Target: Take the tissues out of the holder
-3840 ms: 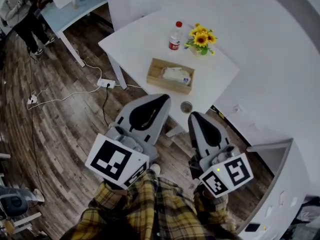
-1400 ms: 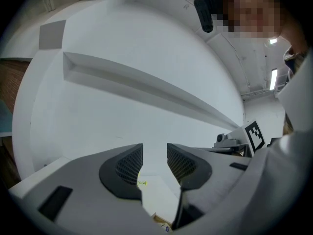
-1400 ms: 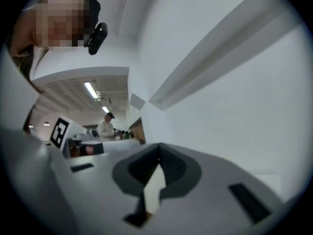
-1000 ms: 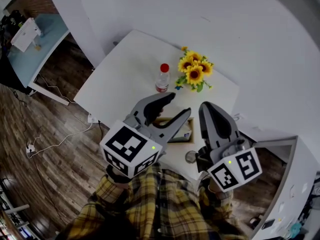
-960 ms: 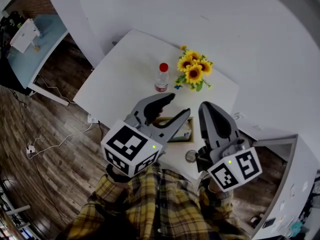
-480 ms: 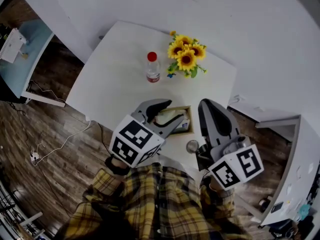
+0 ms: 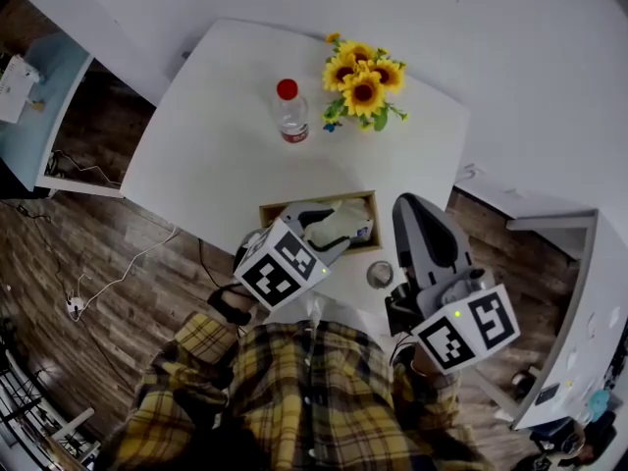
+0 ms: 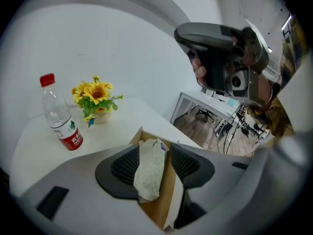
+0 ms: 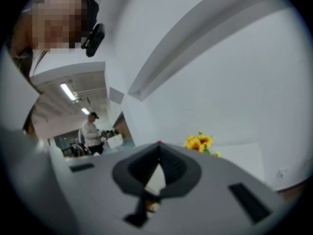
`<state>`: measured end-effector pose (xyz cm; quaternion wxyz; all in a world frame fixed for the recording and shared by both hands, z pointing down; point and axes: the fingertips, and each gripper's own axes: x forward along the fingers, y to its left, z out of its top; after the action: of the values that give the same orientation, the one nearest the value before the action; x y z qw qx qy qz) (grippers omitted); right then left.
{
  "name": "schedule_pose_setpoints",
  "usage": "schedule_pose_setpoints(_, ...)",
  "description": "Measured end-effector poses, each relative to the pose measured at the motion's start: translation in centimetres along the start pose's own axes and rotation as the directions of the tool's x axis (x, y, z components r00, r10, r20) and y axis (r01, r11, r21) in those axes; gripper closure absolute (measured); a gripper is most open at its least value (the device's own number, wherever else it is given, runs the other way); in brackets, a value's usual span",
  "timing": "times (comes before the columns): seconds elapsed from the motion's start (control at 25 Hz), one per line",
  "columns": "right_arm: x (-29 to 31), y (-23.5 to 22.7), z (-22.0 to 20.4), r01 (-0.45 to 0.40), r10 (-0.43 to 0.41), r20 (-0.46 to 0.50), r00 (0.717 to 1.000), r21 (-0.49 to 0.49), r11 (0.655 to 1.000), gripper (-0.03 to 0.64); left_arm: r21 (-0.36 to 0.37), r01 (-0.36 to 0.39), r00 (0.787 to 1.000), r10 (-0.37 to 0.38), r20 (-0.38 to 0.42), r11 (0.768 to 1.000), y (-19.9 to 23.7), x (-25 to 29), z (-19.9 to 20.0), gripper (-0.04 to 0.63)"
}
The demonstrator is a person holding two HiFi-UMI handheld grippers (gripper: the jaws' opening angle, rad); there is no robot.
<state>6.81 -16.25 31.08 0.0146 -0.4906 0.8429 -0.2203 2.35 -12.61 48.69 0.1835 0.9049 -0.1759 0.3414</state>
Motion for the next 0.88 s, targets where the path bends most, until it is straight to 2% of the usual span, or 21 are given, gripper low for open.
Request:
schedule_pose_setpoints(0.16,0.1,-0.6,-0.5,0.004,-0.004,-0.004,1.000,0.017,1.000,0.606,0.025,0.025,0.995,-0.023,-0.094,0.999,-0.1,1.8,-2.2,0.397)
schedule_pose_setpoints(0.36,0.0,-1.3,-0.9,0.012,-0.012,-0.006,1.000,0.039,0.999,0.605,0.045,0.035,0.985,-0.026,-0.173,0.998,0.0,3.2,-3.7,0.397)
schedule_pose_setpoints(0.56,-0.4,-2.2,-0.9,0.031,-0.031,0.000,1.000,0.056,0.998,0.605,0.094,0.047,0.964,-0.020,-0.266,0.995,0.3,4.7,-5.5,0.397)
schedule_pose_setpoints(0.76,-0.8,-3.0,-1.2,0.048,-0.048,-0.002,0.999,0.071,0.996,0.606,0.108,0.060,0.946,-0.021,-0.323,0.992,0.6,5.8,-6.5,0.397)
schedule_pose_setpoints(0.88,-0.9,-3.4,-1.3,0.052,-0.052,-0.004,0.999,0.078,0.996,0.606,0.144,0.052,0.932,0.003,-0.362,0.988,1.2,6.5,-7.3,0.399)
